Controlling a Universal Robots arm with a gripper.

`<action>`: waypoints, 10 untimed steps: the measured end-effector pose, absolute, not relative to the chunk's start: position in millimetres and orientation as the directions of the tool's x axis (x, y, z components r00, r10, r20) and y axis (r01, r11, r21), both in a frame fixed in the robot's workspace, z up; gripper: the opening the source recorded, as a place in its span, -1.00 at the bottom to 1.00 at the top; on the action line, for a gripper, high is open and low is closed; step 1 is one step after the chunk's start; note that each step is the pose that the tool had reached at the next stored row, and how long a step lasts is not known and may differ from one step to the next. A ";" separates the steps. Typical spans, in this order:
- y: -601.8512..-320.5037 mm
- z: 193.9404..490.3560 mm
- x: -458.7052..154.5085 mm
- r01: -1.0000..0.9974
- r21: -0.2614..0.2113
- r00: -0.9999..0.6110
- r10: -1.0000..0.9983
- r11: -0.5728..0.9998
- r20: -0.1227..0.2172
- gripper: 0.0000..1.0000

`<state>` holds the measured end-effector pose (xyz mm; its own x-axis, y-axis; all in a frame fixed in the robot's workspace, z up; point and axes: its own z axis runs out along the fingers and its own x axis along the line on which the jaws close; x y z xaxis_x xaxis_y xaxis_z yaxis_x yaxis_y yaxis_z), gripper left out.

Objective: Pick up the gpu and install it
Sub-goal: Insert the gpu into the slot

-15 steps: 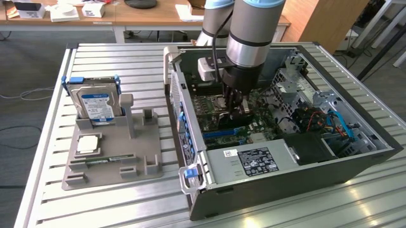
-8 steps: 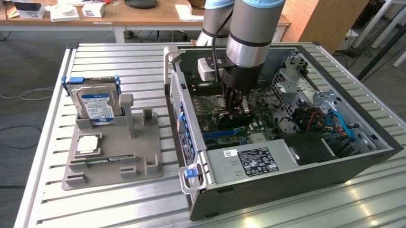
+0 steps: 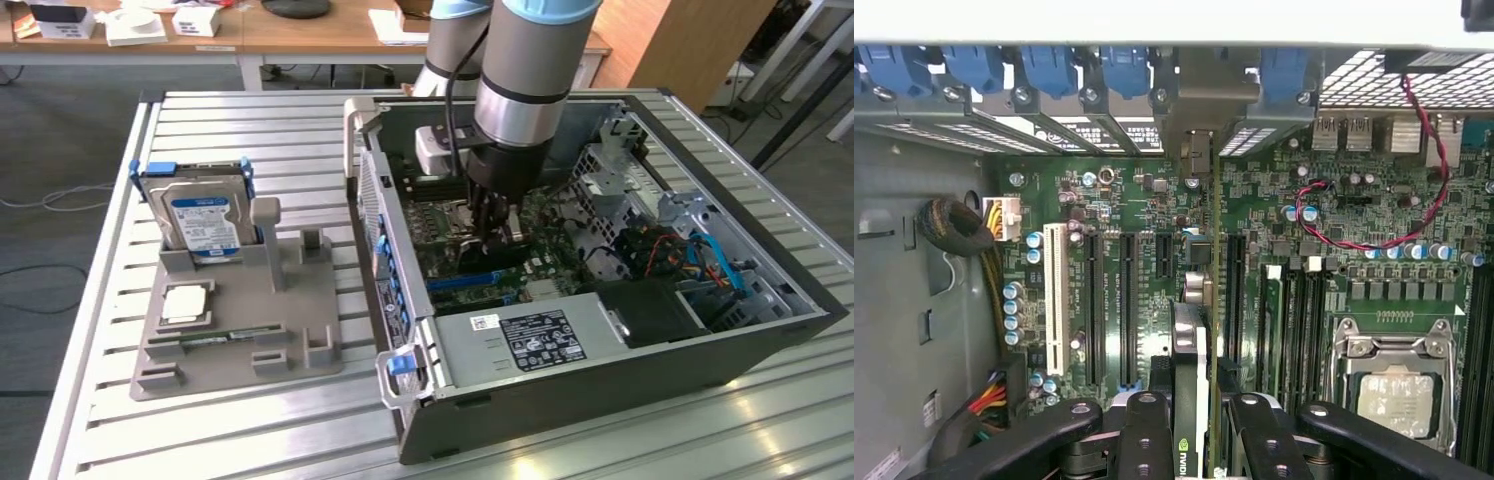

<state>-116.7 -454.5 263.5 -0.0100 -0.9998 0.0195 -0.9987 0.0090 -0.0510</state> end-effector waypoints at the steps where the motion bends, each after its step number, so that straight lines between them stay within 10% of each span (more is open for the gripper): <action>1: -454.5 262.9 -116.7 -0.999 -0.051 -0.010 -1.000 0.009 0.020 -0.46; 10: -454.5 259.6 -116.6 -0.999 -0.051 -0.010 -1.000 0.009 0.019 -0.46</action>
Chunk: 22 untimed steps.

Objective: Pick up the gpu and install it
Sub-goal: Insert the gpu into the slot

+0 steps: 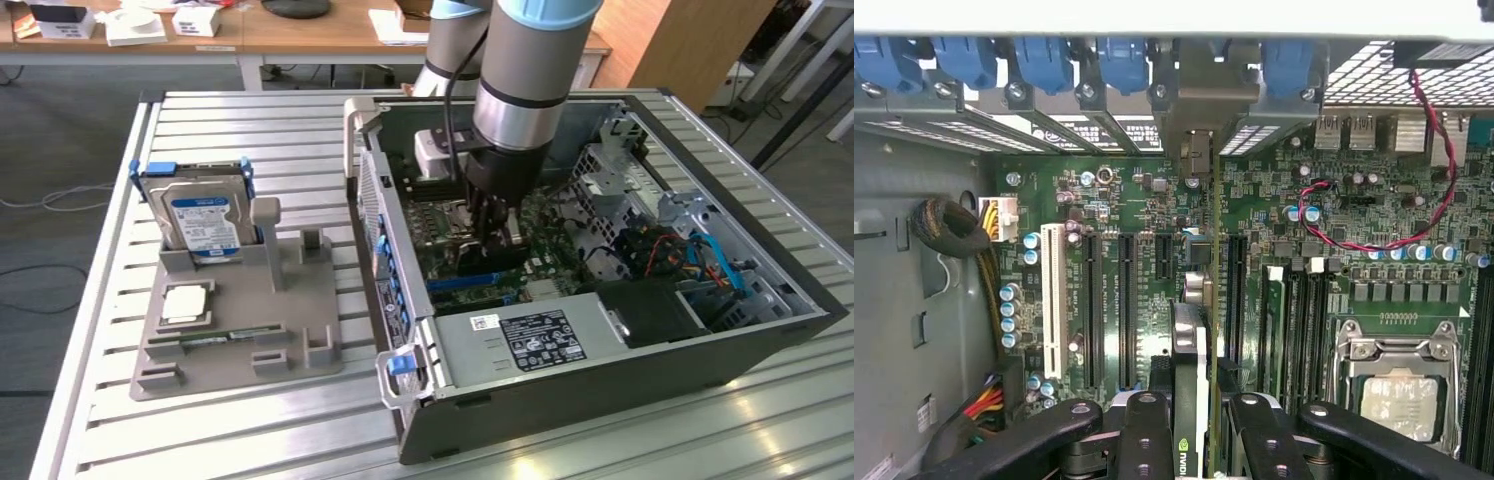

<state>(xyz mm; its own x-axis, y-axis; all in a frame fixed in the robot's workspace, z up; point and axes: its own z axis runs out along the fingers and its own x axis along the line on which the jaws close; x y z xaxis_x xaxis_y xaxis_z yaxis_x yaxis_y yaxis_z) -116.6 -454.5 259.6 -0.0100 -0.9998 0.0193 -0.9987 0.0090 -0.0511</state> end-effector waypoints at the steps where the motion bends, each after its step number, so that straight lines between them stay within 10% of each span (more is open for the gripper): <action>1: -454.5 259.1 -116.6 -0.999 -0.051 -0.010 -1.000 0.009 0.019 -0.46; 22: -454.5 252.3 -116.7 -0.999 -0.051 -0.010 -1.000 0.009 0.020 -0.46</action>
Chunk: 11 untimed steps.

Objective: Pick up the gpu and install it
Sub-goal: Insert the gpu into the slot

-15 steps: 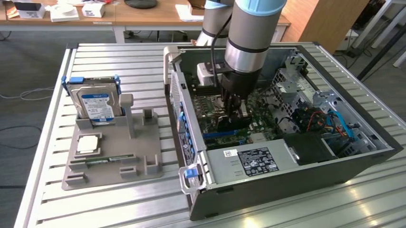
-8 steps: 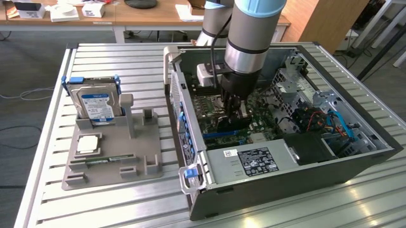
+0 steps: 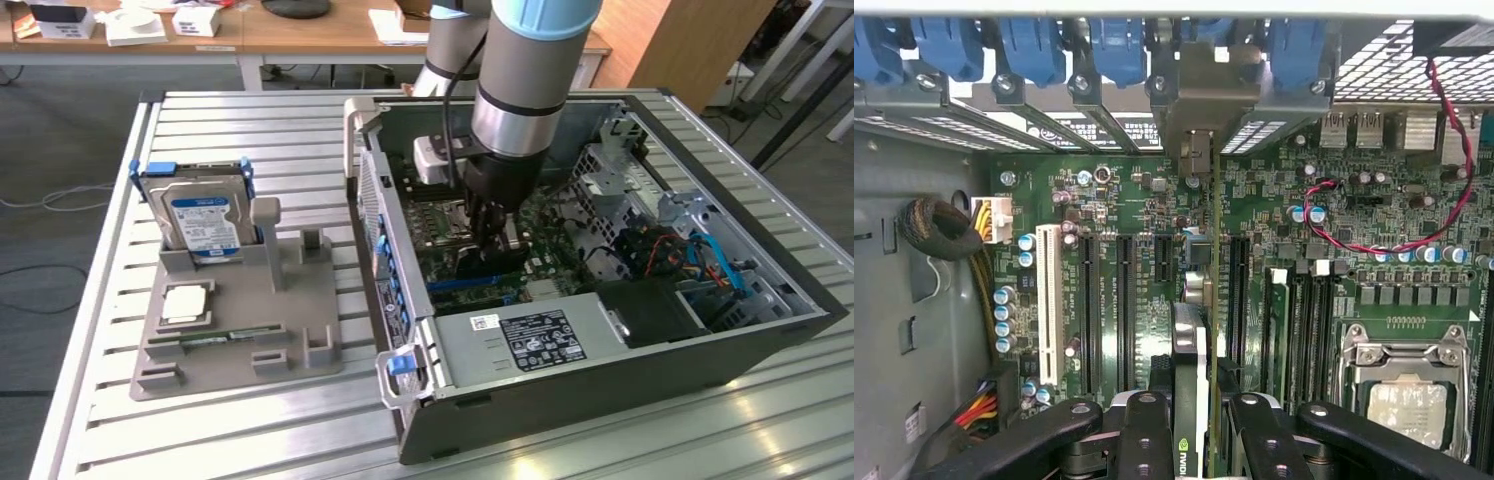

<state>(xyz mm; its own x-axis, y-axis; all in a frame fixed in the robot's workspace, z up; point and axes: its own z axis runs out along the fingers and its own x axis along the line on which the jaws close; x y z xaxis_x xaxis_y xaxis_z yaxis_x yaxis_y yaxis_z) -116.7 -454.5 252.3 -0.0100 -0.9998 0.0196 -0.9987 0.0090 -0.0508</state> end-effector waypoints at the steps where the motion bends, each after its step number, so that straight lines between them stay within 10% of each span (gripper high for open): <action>1: -454.5 252.3 -116.7 -0.999 -0.051 -0.010 -1.000 0.009 0.020 -0.46; 11: -454.5 250.6 -117.0 -0.999 -0.051 -0.010 -1.000 0.009 0.019 -0.46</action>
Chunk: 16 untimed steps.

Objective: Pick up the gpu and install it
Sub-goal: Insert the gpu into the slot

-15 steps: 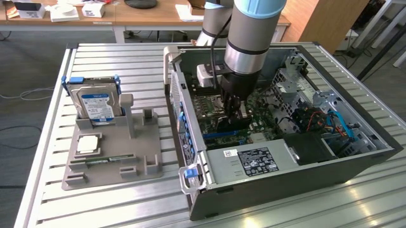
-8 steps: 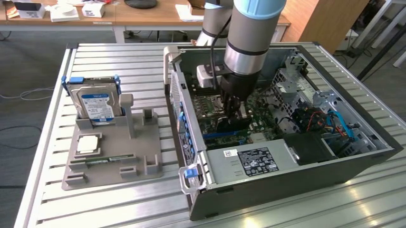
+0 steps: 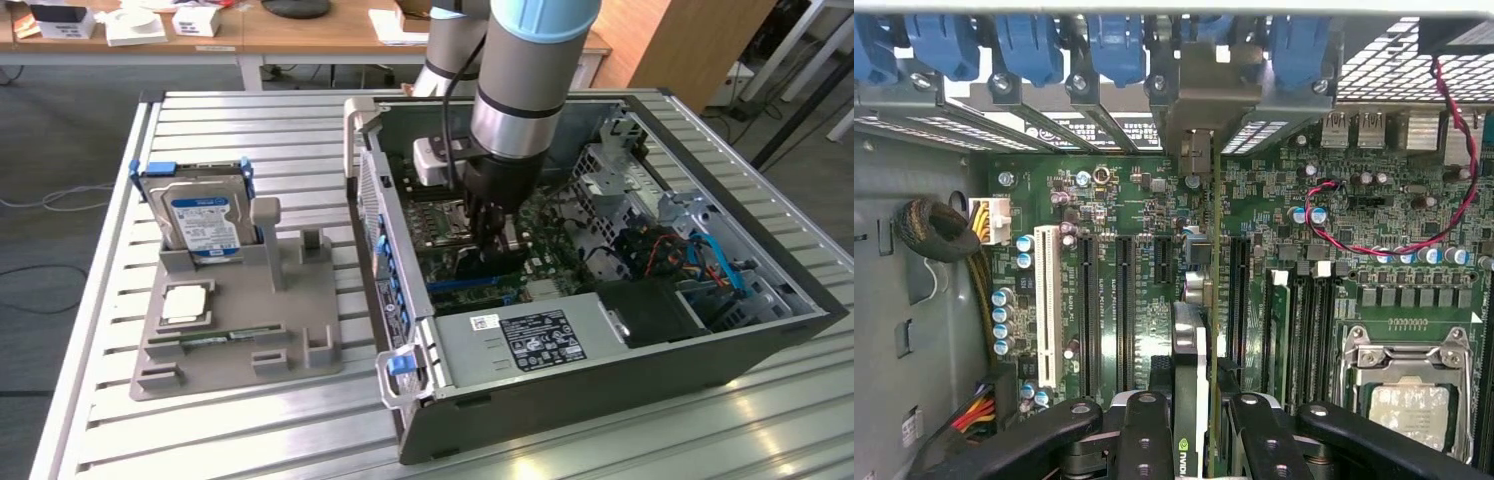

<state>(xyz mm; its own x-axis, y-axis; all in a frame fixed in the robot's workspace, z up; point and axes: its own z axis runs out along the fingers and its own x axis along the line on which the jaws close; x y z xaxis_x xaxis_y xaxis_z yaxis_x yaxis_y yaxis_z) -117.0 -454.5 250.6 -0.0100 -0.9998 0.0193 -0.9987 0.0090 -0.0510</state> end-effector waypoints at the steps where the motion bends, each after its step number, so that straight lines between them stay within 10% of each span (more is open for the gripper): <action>1: -454.5 250.6 -117.0 -0.999 -0.051 -0.010 -1.000 0.009 0.019 -0.46; 16: -454.5 250.4 -117.1 -0.999 -0.051 -0.010 -1.000 0.009 0.020 -0.46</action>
